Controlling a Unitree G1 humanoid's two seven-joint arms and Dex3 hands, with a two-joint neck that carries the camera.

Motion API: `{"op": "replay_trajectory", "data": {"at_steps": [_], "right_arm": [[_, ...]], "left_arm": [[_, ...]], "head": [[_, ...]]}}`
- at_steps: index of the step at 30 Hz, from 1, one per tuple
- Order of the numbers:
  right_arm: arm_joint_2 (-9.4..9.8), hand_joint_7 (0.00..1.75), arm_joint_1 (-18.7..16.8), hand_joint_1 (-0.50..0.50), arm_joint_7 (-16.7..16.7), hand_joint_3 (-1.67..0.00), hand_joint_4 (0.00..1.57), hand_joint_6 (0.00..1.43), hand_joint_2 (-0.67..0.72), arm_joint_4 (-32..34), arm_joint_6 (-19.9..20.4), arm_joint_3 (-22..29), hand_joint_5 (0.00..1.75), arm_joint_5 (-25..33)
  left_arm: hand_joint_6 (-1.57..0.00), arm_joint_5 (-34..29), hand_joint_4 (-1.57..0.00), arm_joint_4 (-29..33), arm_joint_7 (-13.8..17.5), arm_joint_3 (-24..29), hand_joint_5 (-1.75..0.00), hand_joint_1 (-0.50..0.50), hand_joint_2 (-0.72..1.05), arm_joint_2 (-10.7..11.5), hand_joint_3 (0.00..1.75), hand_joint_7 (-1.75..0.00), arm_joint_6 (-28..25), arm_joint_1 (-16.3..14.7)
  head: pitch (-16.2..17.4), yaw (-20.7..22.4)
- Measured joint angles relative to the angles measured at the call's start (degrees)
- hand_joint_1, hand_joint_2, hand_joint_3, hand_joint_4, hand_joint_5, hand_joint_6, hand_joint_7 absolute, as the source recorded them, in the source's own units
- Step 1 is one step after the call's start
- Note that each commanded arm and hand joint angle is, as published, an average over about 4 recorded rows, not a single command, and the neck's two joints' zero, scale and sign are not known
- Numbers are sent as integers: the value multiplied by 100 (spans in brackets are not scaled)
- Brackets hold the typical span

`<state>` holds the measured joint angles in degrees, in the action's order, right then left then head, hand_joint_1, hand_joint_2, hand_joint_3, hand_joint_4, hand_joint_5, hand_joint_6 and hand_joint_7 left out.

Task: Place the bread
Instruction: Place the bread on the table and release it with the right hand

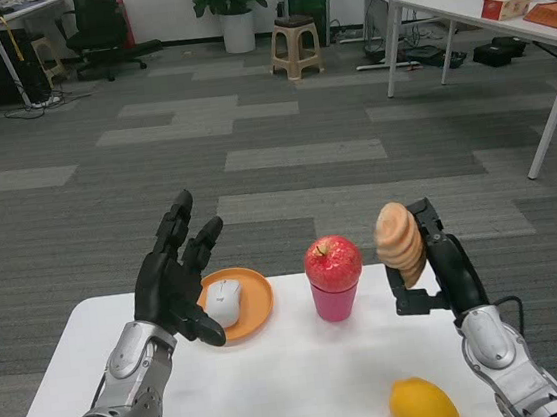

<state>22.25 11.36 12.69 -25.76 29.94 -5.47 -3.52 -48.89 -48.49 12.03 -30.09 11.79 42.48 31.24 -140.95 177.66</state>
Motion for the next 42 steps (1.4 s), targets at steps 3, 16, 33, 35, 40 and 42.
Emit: {"op": "replay_trajectory", "data": {"at_steps": [3, 16, 33, 35, 40, 42], "right_arm": [[29, 161, 1, -42, -258, -159, 3, 10, -48, -261, 22, 495, 136, -560], [40, 161, 492, -42, -1334, -159, 0, 3, -48, -1441, 72, 2032, 126, -3649], [-212, 161, 1327, -44, -1243, -159, 0, 2, -54, -2706, -693, 1917, 126, -6008], [-284, 157, 1339, -44, -1207, -159, 0, 1, -54, -2790, -808, 1911, 121, -6096], [-361, 148, 1365, -46, -1136, -159, 0, 0, -54, -2980, -949, 1802, 114, -6208], [-399, 138, 1366, -46, -1127, -157, 0, 0, -56, -3029, -961, 1756, 104, -6210]], "left_arm": [[0, 0, 0, -3, 0, -2, -41, 50, -46, -2, 9, 0, 0, -2], [0, 0, 0, -24, -1, -63, -41, 50, -46, -14, 9, 0, 1, -20], [0, -2, 0, -75, -1, -221, -41, 50, -46, -25, 9, 0, 4, -24], [0, -2, 0, -79, -1, -241, -41, 50, -46, -26, 9, 0, 4, -24], [0, -5, 0, -85, -1, -273, -41, 50, -46, -25, 9, 0, 4, -24], [0, -5, 0, -86, -1, -288, -41, 50, -46, -25, 9, 0, 4, -24]], "head": [[19, -22], [67, -157], [50, -295], [66, -311], [71, -315], [68, -316]]}}
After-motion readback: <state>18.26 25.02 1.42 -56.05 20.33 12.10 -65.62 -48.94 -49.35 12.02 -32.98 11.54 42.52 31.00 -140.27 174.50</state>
